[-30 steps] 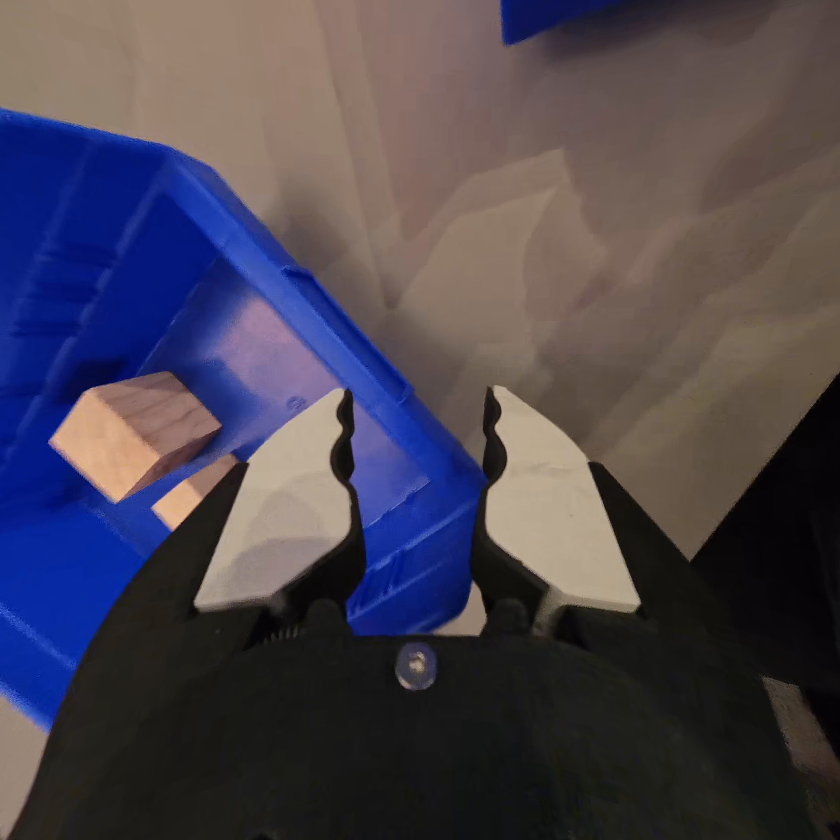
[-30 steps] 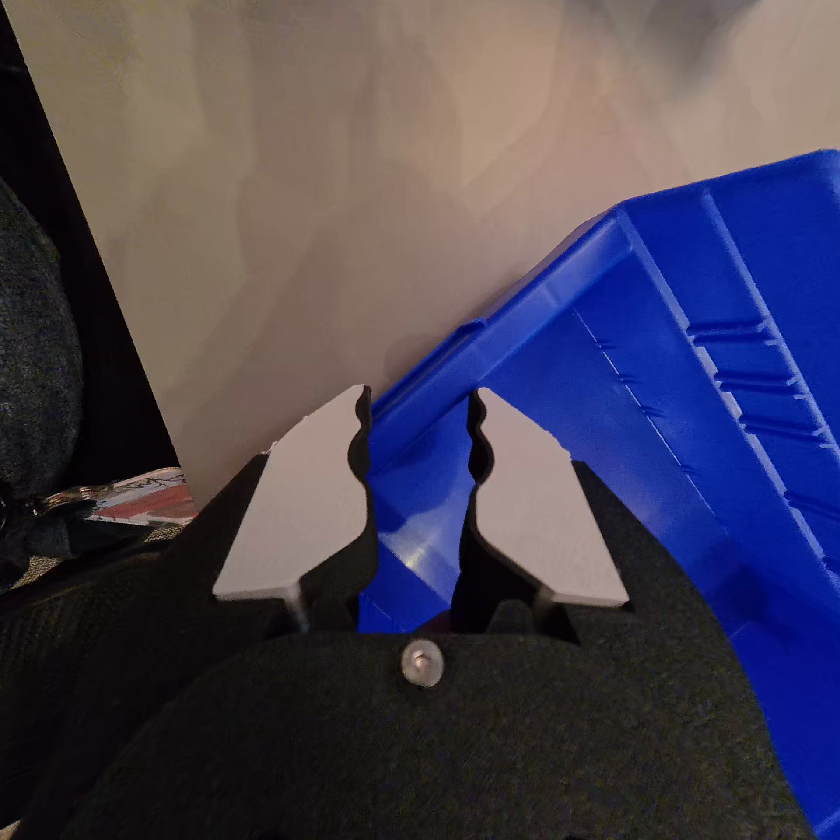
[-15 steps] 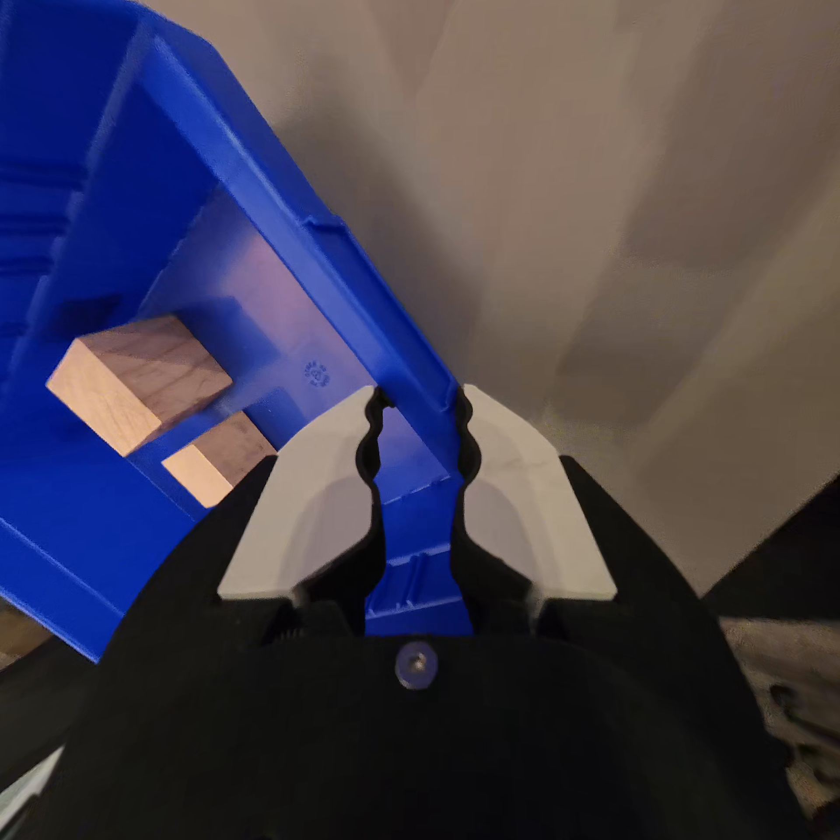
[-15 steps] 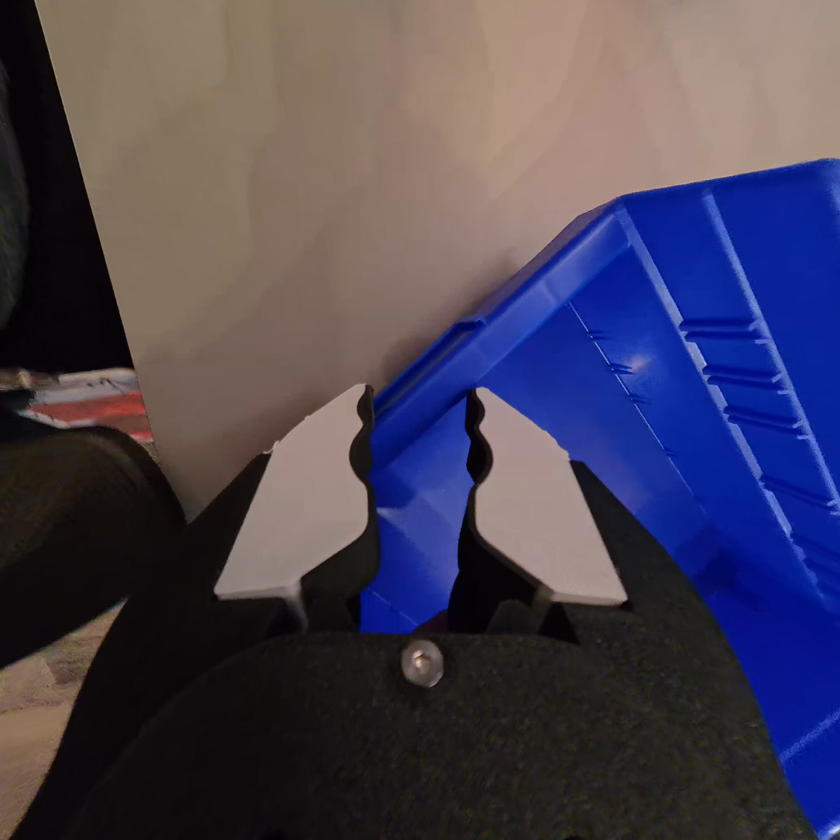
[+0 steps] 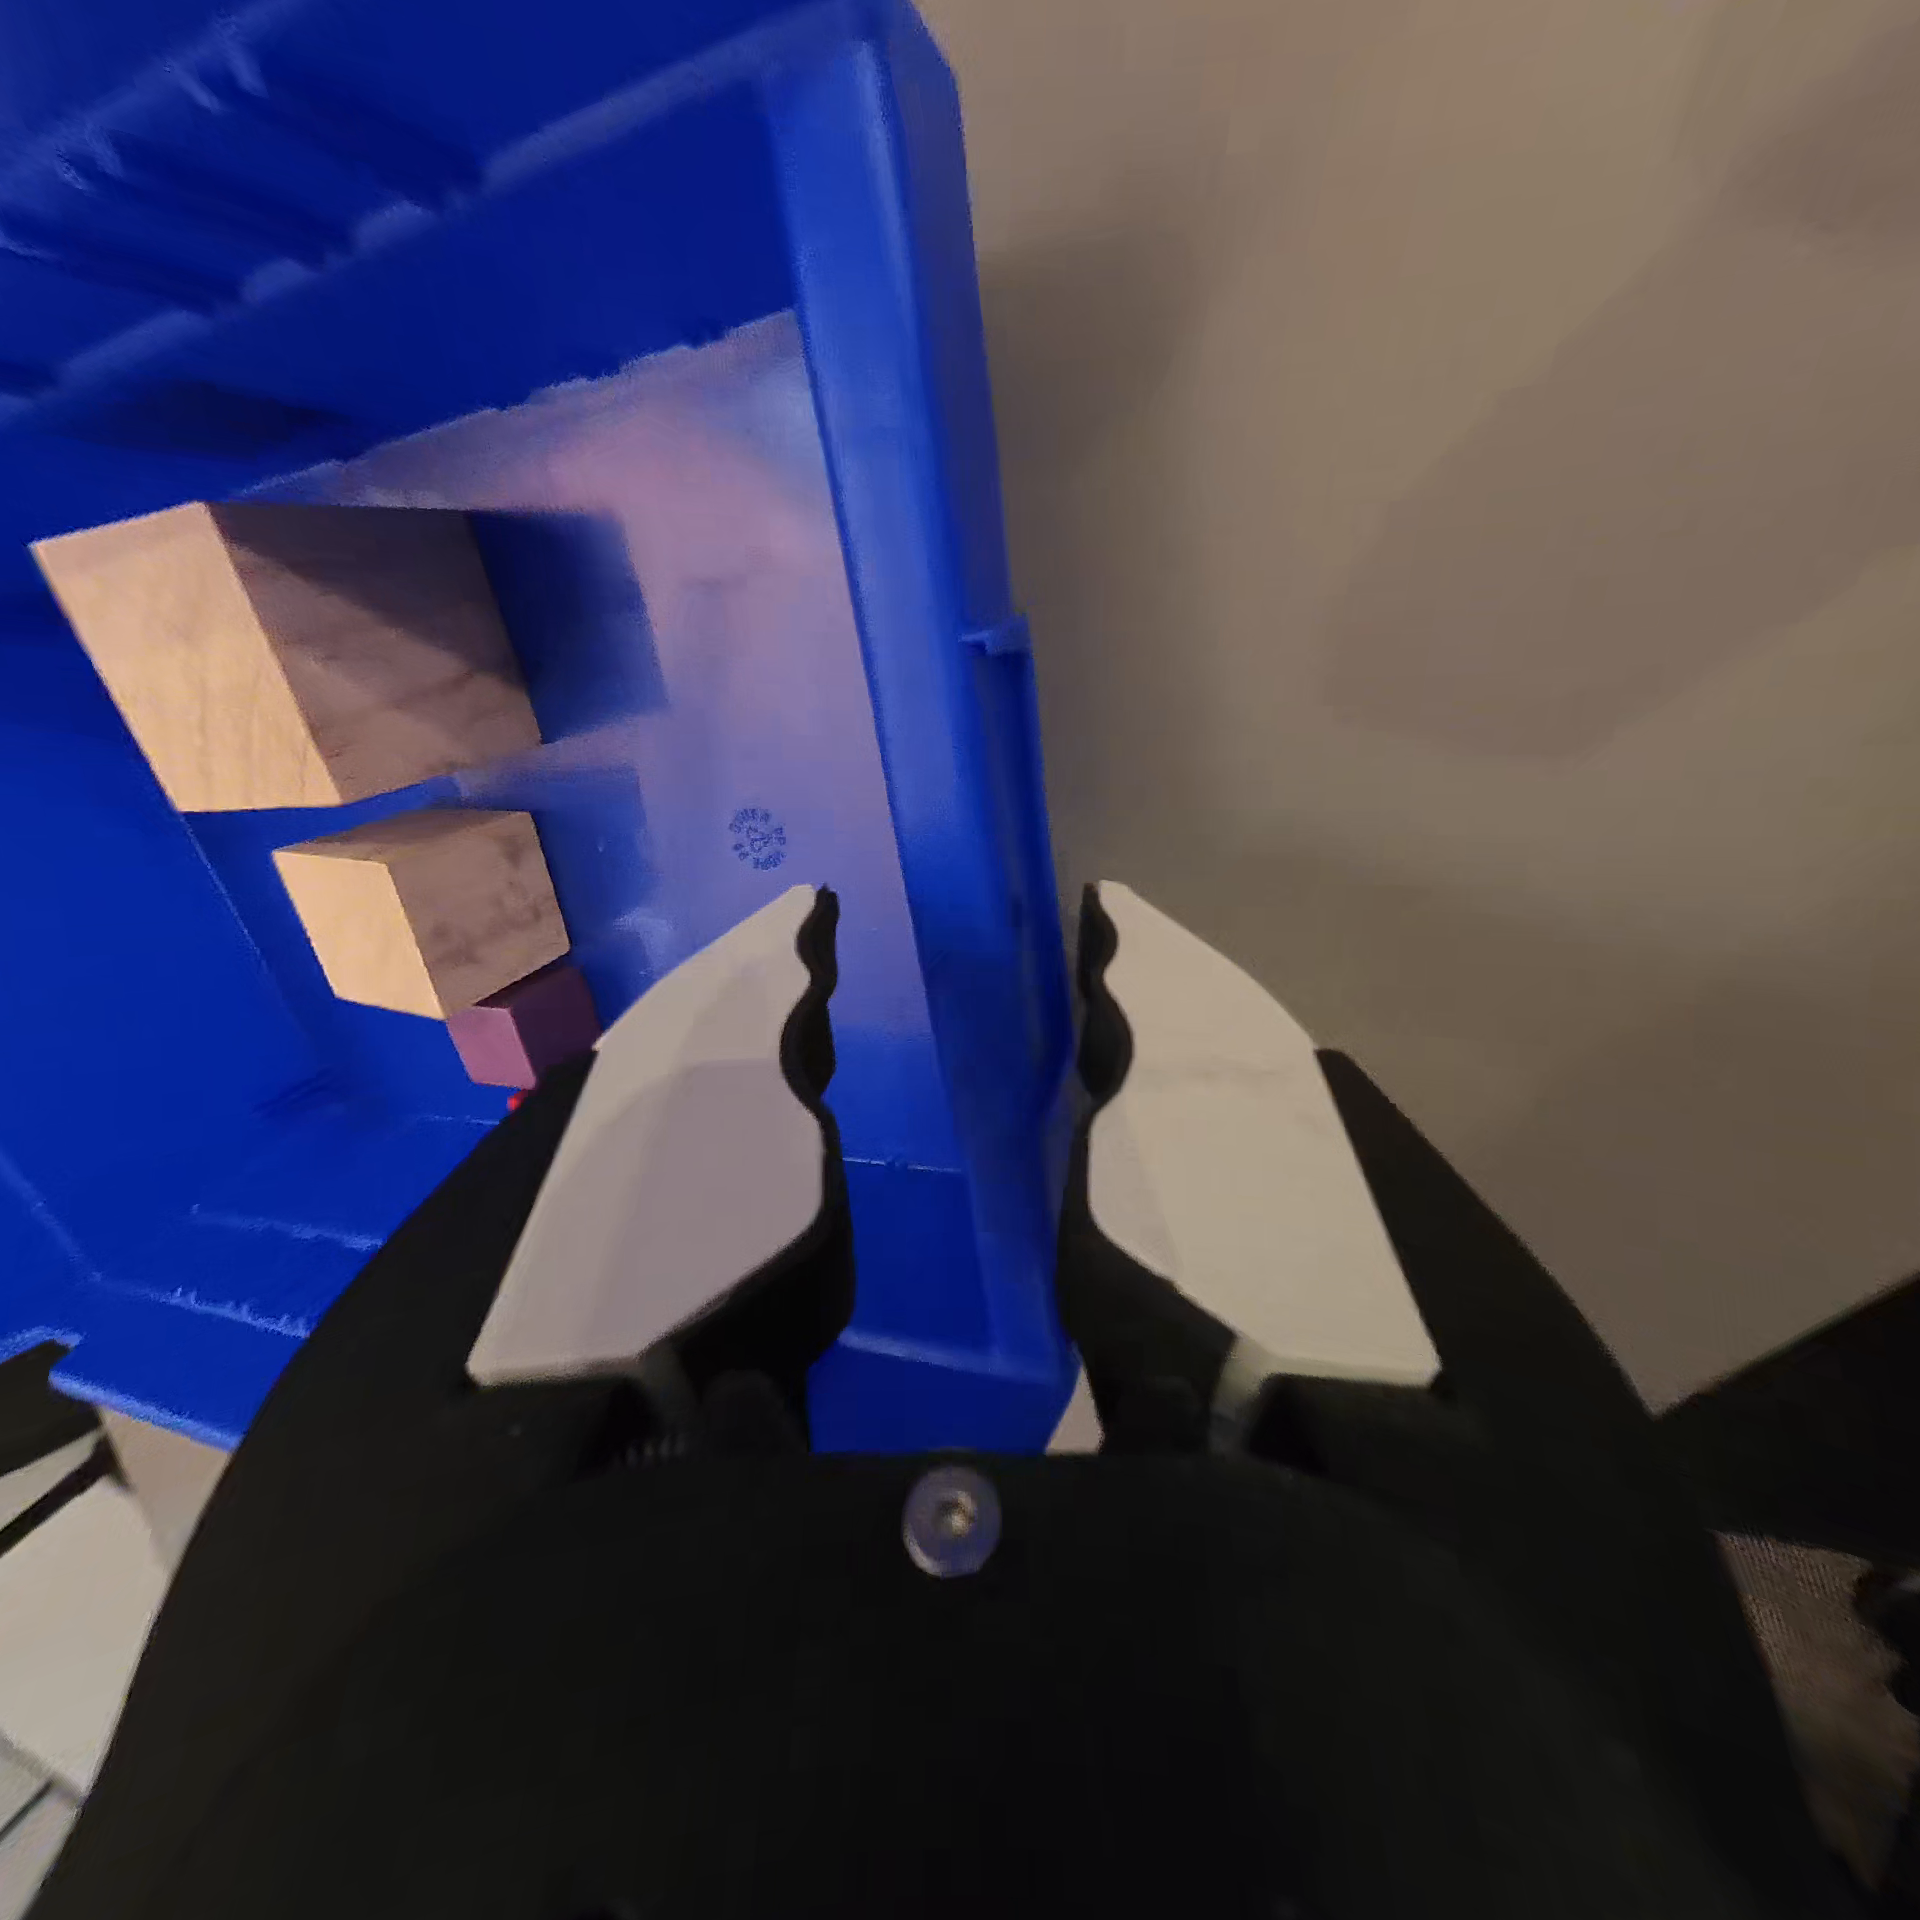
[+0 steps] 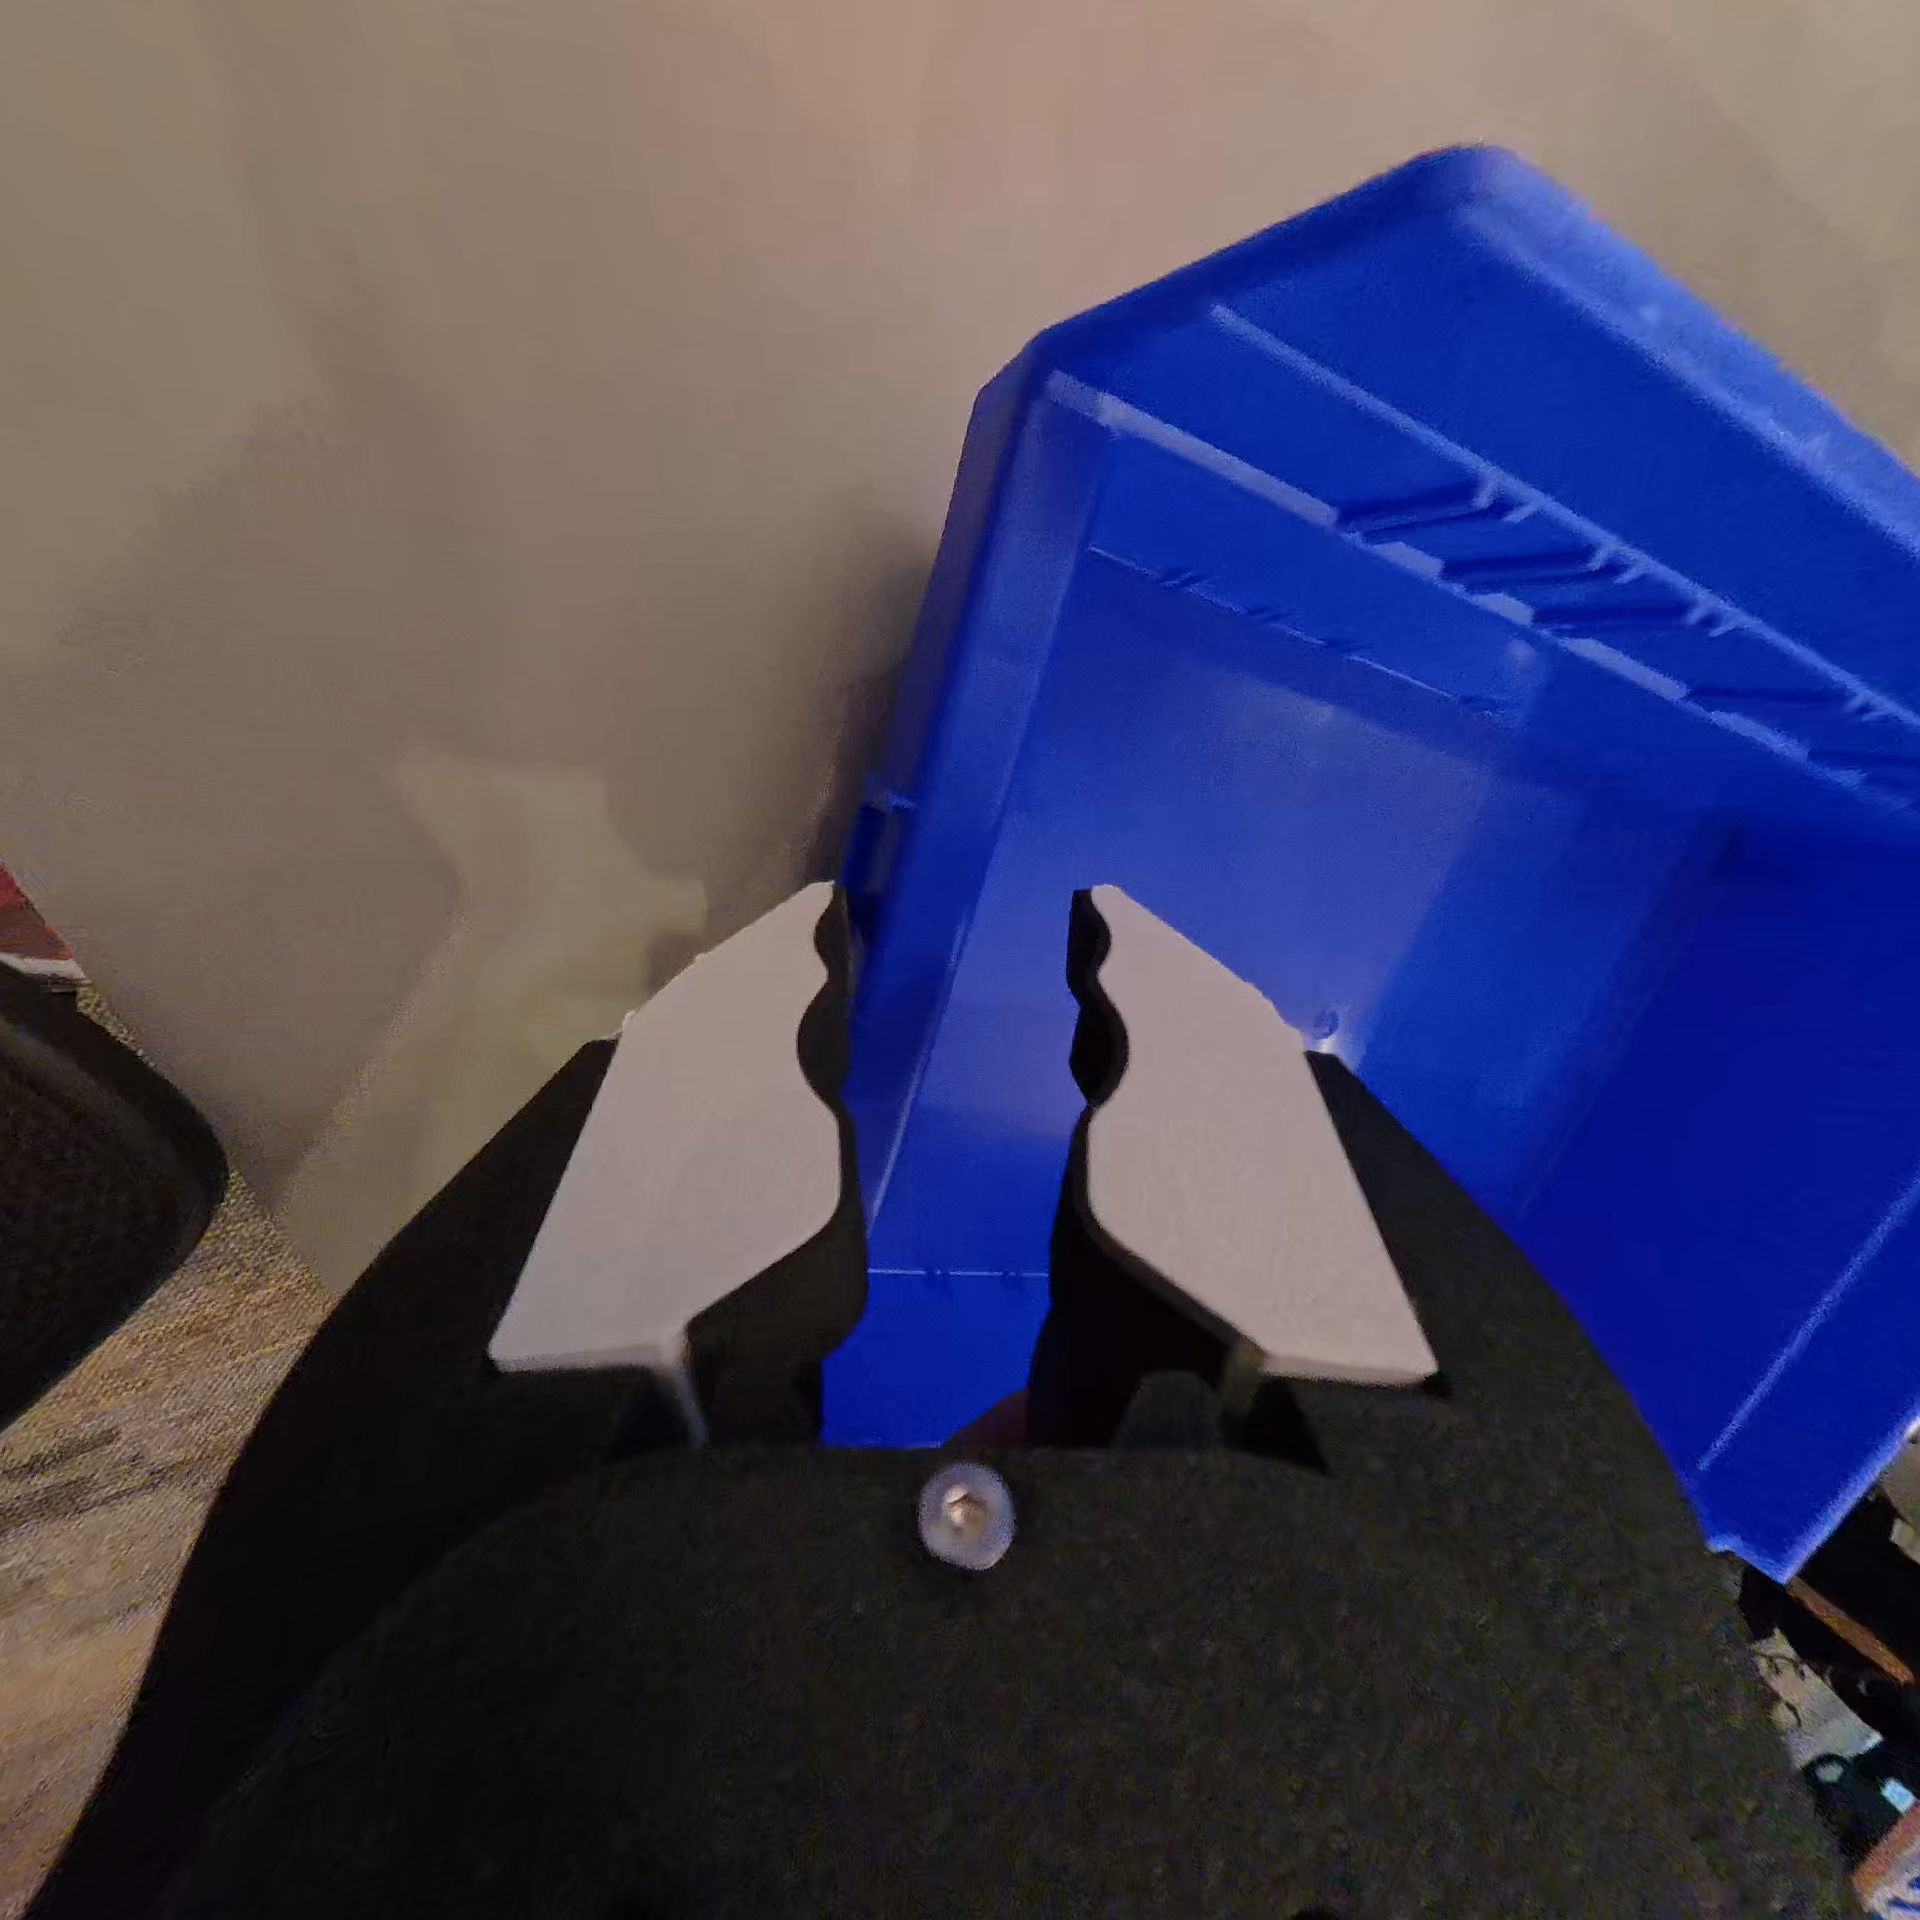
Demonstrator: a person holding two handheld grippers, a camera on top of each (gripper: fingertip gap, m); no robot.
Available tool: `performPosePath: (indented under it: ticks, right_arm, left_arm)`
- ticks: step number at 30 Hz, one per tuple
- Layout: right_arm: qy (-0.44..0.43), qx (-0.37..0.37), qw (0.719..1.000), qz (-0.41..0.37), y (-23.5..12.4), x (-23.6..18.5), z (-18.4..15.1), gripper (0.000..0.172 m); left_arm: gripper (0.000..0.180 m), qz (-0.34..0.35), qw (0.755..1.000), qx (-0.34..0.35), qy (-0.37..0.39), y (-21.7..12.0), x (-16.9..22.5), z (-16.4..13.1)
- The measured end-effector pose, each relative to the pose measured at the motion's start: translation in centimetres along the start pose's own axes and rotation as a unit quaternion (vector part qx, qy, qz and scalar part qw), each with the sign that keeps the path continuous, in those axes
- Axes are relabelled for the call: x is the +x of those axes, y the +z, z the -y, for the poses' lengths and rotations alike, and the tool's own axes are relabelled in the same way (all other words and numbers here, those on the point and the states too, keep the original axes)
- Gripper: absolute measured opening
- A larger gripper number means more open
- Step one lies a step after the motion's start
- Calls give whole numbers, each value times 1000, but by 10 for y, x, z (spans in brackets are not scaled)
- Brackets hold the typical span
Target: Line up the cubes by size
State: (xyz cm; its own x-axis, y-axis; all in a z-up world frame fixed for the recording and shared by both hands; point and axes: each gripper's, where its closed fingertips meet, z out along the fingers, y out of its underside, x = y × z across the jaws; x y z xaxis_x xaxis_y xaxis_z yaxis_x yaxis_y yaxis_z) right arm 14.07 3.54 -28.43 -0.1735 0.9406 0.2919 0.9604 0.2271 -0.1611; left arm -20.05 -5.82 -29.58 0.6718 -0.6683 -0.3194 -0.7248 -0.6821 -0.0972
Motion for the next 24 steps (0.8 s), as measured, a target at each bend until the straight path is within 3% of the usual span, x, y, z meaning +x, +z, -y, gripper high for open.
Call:
performPosePath:
  ticks: [3,10,18,24]
  right_arm:
    - [-11,13,1000,5,3,-5,7,23]
    - [-57,26,998,-3,3,2,-2,23]
    - [-129,-2,991,-18,10,50,-45,22]
    - [-118,-45,992,-22,18,91,-76,21]
  left_arm:
    - [28,9,1000,-15,5,10,4,0]
    - [27,14,997,-44,54,11,-6,-23]
    - [27,25,992,-87,93,25,-59,-77]
    - [26,25,991,-81,99,35,-92,-87]
